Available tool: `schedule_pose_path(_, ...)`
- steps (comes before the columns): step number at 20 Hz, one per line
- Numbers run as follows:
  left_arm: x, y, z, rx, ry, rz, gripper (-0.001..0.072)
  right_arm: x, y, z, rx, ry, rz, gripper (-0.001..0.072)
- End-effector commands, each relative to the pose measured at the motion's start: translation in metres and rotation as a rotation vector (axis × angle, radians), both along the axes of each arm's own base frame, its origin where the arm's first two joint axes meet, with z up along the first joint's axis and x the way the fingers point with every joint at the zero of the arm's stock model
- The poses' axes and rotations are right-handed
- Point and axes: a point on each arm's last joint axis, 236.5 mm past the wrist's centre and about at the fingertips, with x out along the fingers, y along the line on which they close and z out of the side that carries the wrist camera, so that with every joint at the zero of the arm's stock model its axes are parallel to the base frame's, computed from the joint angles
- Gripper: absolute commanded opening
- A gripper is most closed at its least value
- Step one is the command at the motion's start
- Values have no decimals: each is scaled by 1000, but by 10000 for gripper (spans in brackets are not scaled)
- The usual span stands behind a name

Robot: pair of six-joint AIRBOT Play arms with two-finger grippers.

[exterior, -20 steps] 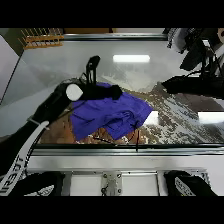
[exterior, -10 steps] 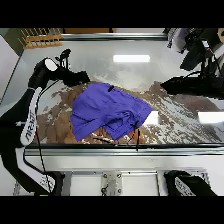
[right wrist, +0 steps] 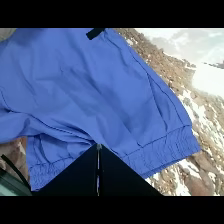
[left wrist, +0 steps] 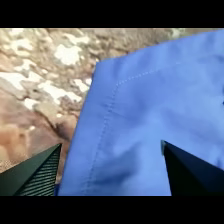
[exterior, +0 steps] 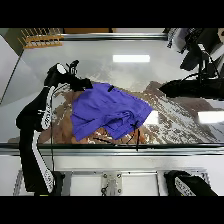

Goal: Fold the clothes and pants, and hang the long-sleeved shirts on hangers.

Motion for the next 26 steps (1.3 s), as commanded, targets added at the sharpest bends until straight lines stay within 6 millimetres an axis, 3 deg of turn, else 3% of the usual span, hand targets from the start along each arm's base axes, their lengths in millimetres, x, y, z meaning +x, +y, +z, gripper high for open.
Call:
schedule_pose_path(1,-9,-17,-14,4,23,-34,705,2,0,-7,1,21,4,18)
schedule_pose_path(2,-7,-22,-9,4,11,-43,698,3,0,-10,1,32,5,18)
schedule_pose_path(3,-4,-26,-3,2,-6,-48,546,4,-1,-14,-2,43,2,18)
schedule_pose_path(5,3,-30,9,-2,-38,-54,118,10,-14,-30,-4,92,-44,18)
schedule_pose_path(6,5,-30,16,-4,-52,-54,6,13,-30,-46,1,150,-110,18)
schedule_pose_path(9,9,-28,36,-5,-89,-49,6,11,-87,-117,60,367,-355,34)
schedule_pose_path(10,10,-28,41,-6,-97,-48,6,8,-100,-145,97,440,-429,233)
schedule_pose_path(11,10,-28,44,-7,-101,-49,6,6,-108,-170,127,496,-477,570)
schedule_pose_path(12,10,-28,44,-7,-101,-49,6,6,-109,-193,165,543,-511,664)
schedule_pose_path(14,8,-28,41,-7,-95,-46,6,12,-95,-229,244,630,-532,664)
schedule_pose_path(16,2,-26,33,-4,-76,-41,6,23,-64,-253,302,667,-493,663)
schedule_pose_path(20,1,-24,31,-3,-67,-37,6,43,-2,-276,367,659,-435,663)
schedule_pose_path(22,3,-24,37,-3,-79,-40,6,46,15,-281,342,636,-421,662)
schedule_pose_path(23,5,-25,41,-5,-88,-43,6,48,20,-282,329,620,-415,619)
schedule_pose_path(24,6,-25,46,-6,-95,-46,6,49,23,-281,319,603,-403,444)
schedule_pose_path(26,5,-25,58,-5,-105,-55,6,56,27,-270,298,549,-337,13)
